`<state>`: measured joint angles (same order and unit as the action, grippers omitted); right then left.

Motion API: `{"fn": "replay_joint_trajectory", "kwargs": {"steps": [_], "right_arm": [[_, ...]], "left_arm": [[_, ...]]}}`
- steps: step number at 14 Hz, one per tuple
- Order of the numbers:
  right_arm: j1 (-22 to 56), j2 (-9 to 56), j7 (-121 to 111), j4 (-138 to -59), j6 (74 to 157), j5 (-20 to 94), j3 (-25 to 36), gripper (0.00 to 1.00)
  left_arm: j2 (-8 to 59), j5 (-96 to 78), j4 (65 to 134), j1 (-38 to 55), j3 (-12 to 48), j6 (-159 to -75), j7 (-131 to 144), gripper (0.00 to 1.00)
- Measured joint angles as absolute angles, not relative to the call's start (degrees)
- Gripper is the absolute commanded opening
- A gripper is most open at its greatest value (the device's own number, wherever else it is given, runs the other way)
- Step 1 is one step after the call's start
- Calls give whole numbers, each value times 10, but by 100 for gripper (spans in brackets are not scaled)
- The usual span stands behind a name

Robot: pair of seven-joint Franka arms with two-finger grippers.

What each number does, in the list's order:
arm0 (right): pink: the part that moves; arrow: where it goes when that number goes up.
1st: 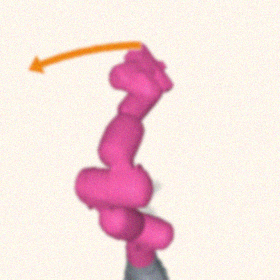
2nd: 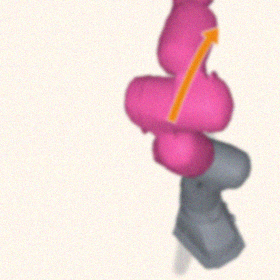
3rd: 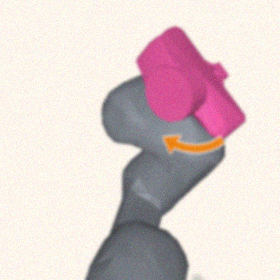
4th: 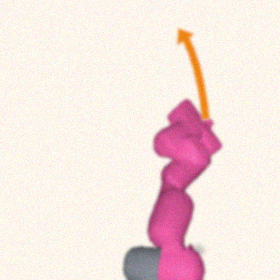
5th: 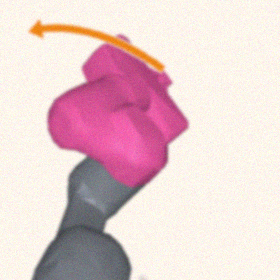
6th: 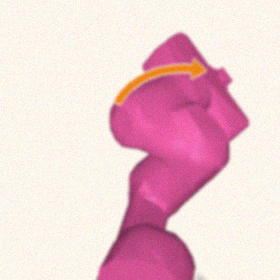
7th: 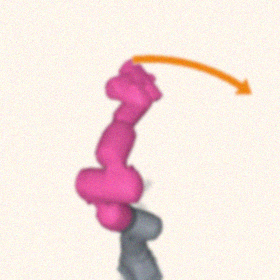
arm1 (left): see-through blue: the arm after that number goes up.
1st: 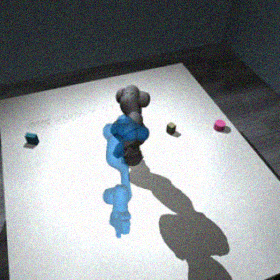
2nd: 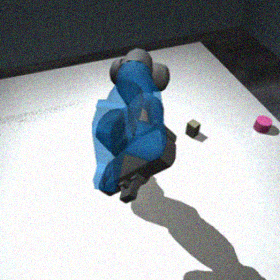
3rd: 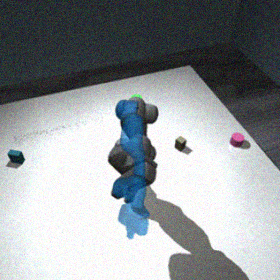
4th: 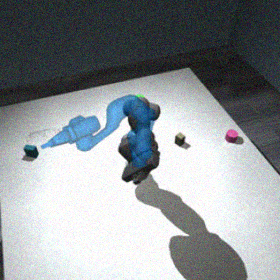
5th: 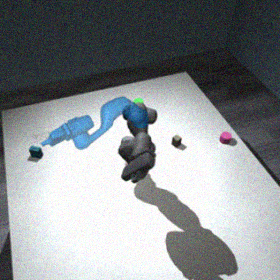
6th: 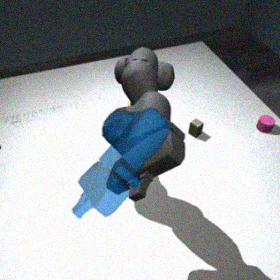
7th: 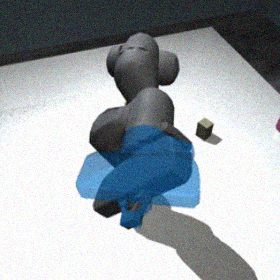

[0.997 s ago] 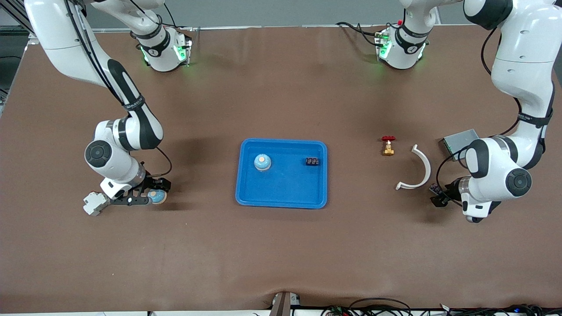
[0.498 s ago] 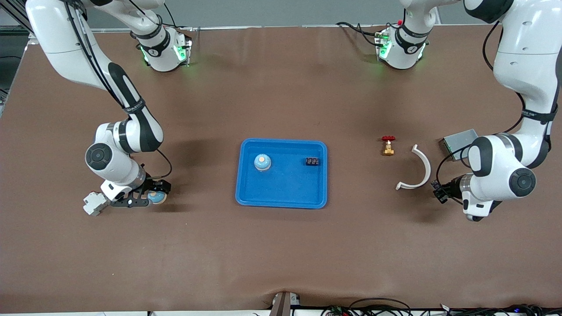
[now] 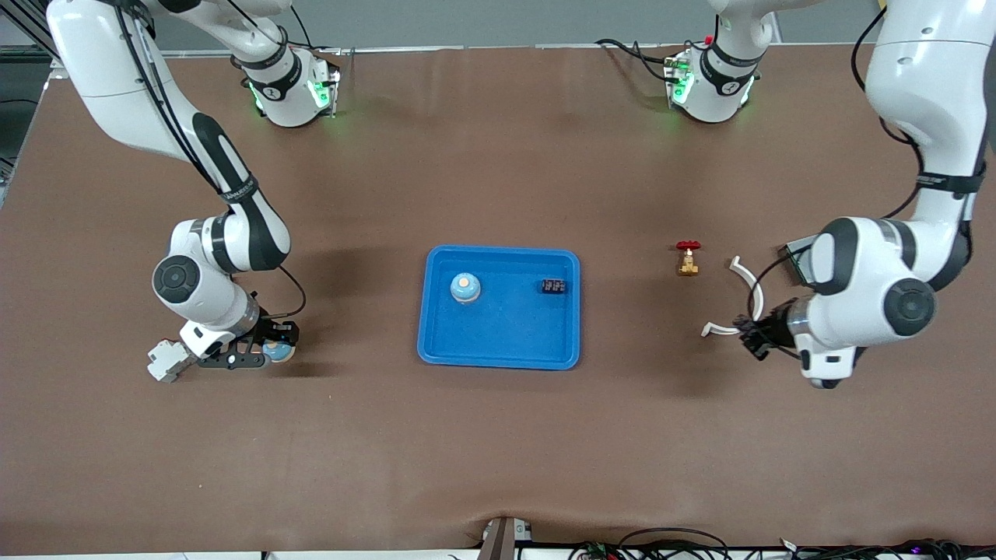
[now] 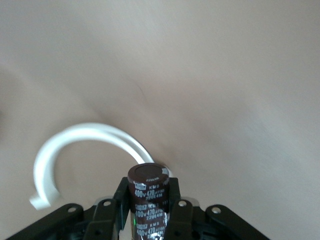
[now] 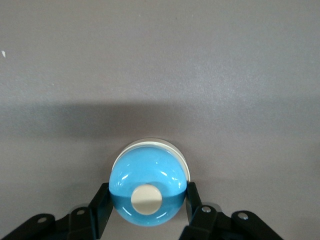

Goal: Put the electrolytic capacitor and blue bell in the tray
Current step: 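Carry the capacitor and bell to the blue tray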

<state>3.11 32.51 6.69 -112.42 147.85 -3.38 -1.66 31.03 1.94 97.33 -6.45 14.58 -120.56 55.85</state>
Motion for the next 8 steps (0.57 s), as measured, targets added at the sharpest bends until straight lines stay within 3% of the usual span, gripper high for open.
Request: {"fn": "replay_joint_trajectory", "kwargs": {"steps": [4,8], "right_arm": [[31,326,67,-1112,1468,-34,-22,0],[31,323,101,-1067,1377,-33,-39,0]], "left_arm": [[318,19,947,15,150,-1207,721,0],[358,19,904,93,150,-1217,855,0]]}}
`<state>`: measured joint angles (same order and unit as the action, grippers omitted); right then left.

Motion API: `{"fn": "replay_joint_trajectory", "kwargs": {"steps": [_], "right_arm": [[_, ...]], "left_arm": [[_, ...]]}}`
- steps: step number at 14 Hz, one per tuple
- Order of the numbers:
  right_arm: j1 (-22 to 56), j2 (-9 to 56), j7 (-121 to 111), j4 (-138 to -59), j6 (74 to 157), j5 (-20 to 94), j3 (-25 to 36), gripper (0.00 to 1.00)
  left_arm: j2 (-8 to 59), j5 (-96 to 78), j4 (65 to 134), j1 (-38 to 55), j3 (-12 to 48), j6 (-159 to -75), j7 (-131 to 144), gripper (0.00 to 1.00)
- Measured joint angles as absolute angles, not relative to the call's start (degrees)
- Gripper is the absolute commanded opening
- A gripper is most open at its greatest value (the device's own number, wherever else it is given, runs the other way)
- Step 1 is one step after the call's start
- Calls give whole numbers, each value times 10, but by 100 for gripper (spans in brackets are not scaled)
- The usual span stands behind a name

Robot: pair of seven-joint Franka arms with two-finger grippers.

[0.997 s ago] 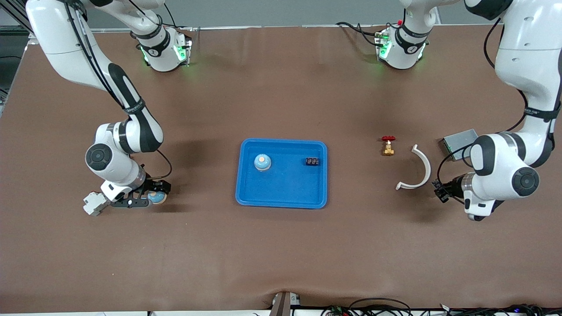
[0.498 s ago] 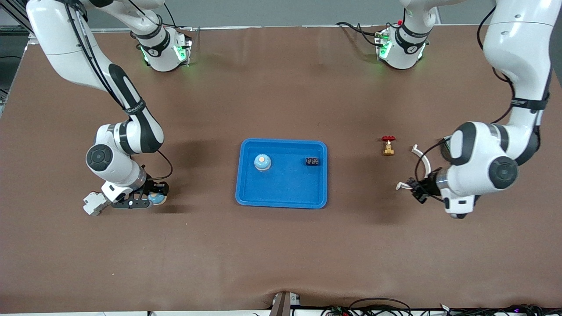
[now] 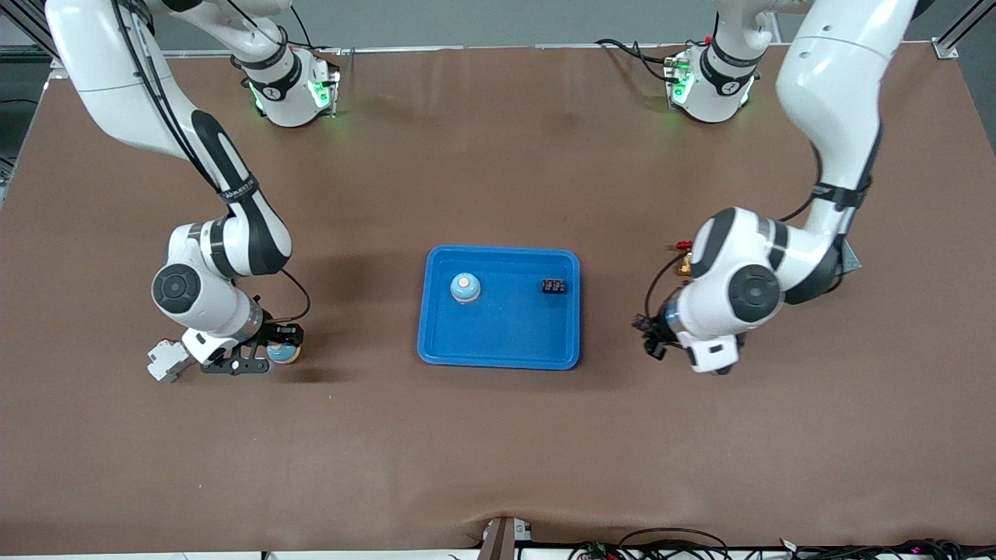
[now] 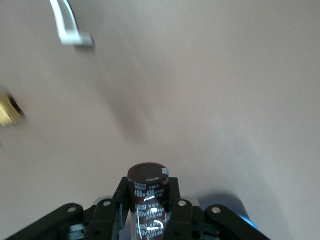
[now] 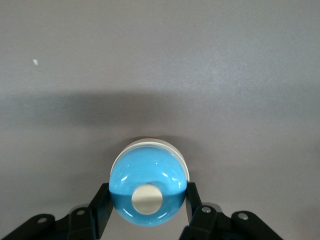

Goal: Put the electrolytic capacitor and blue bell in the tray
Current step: 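Carry the capacitor and bell to the blue tray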

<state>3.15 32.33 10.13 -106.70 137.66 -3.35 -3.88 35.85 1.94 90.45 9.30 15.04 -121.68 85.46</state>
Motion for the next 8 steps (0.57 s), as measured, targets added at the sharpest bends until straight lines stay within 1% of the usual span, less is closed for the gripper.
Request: {"fn": "replay_joint_trajectory", "kwargs": {"steps": [3,6,8], "right_arm": [[32,315,175,-1040,1335,-33,-71,0],[36,313,272,-1029,1328,-33,-118,0],[54,313,337,-1016,1315,-33,-133,0]], "left_arm": [[392,19,867,140,149,-1244,924,0],[410,19,856,171,146,-1277,961,0],[418,19,856,175,146,-1287,977,0]]}}
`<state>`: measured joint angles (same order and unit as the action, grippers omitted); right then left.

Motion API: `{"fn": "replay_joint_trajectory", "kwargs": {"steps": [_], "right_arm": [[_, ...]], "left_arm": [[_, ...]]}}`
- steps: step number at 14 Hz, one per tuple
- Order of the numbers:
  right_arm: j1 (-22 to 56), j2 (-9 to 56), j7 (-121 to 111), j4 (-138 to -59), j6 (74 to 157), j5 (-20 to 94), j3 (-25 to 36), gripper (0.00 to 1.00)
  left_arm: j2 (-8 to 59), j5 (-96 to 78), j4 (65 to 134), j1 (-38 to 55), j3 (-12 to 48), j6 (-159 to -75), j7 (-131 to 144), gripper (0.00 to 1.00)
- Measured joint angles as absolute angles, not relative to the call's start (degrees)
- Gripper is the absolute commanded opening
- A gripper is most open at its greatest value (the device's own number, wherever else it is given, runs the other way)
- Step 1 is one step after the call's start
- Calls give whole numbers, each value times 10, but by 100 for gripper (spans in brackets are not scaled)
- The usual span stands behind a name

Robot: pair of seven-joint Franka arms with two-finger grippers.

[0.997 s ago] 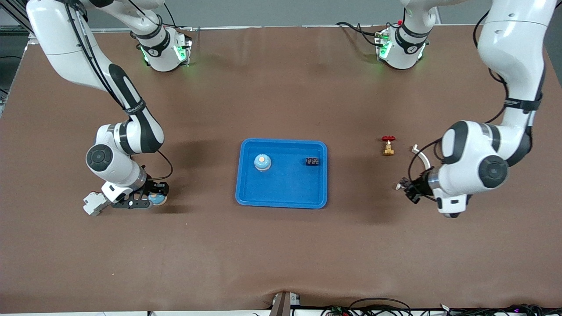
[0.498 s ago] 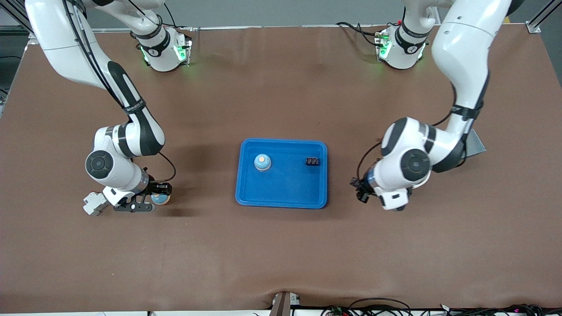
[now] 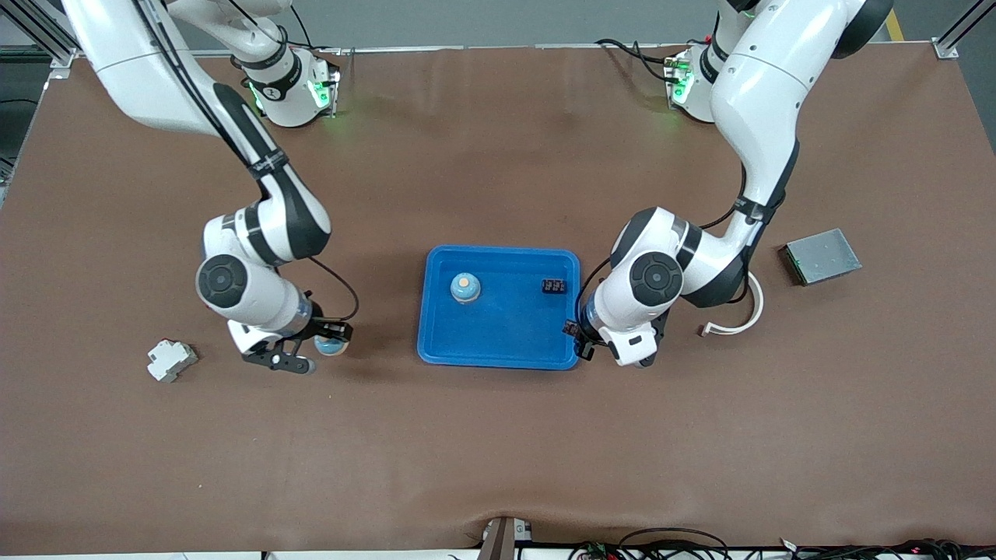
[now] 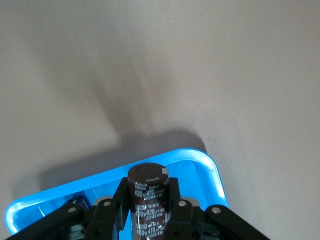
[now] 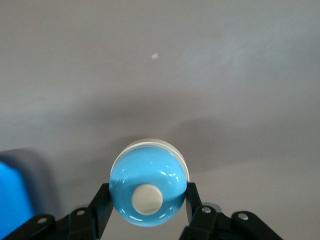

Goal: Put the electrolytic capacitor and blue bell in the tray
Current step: 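Carry the capacitor and bell to the blue tray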

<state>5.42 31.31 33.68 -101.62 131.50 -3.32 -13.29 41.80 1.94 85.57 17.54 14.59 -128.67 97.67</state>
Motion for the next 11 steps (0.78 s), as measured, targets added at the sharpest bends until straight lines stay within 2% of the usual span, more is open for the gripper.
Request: {"fn": "replay_joint_trajectory", "kwargs": {"steps": [6,11], "right_arm": [[164,314,541,-976,1305,-33,-137,0],[206,338,627,-953,1306,-34,-136,0]], "left_arm": [[449,19,855,206,146,-1334,1046,0],[462,19,854,245,127,-1350,1087,0]]}}
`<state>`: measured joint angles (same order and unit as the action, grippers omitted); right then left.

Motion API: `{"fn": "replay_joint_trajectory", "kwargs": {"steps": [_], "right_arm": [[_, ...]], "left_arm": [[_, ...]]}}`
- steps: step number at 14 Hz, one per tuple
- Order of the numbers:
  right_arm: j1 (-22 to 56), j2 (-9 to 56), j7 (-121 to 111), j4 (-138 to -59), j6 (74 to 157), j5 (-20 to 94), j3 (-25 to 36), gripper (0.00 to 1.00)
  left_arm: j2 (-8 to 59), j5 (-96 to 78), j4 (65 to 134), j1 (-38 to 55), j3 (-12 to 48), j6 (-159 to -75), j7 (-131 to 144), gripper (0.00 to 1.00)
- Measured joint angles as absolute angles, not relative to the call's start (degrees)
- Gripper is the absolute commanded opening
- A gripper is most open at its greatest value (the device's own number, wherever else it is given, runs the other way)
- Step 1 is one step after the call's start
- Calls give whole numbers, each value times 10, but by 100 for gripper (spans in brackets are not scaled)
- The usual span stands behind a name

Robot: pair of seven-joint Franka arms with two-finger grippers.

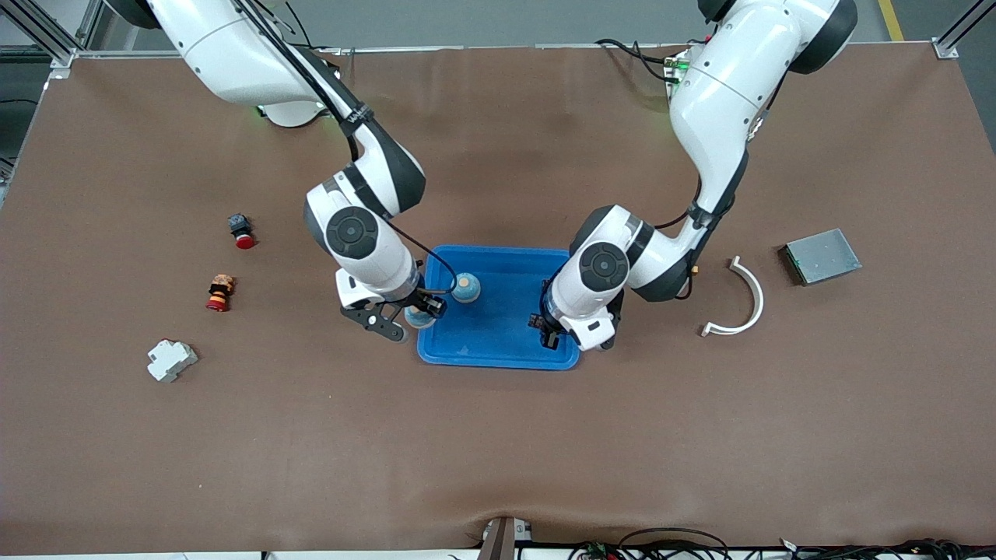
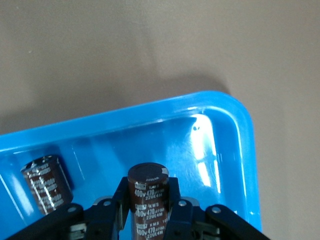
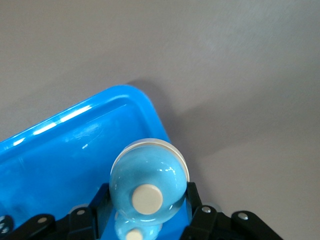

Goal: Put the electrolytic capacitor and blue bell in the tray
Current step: 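Carry the capacitor and bell to the blue tray, then open both grippers over the tray, releasing the capacitor and bell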

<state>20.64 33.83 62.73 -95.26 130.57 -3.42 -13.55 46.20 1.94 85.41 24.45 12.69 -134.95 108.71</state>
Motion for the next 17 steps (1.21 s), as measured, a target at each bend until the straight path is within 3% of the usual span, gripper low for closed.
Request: {"fn": "replay_joint_trajectory", "kwargs": {"steps": [5,10,17], "right_arm": [[246,381,682,-910,1306,-50,-126,0],[260,412,712,-883,1307,-75,-117,0],[272,451,756,-854,1313,-112,-115,0]], "left_arm": [[465,19,853,241,112,-1350,1089,100],[461,19,839,241,92,-1349,1087,100],[403,20,824,201,77,-1293,1000,100]]}}
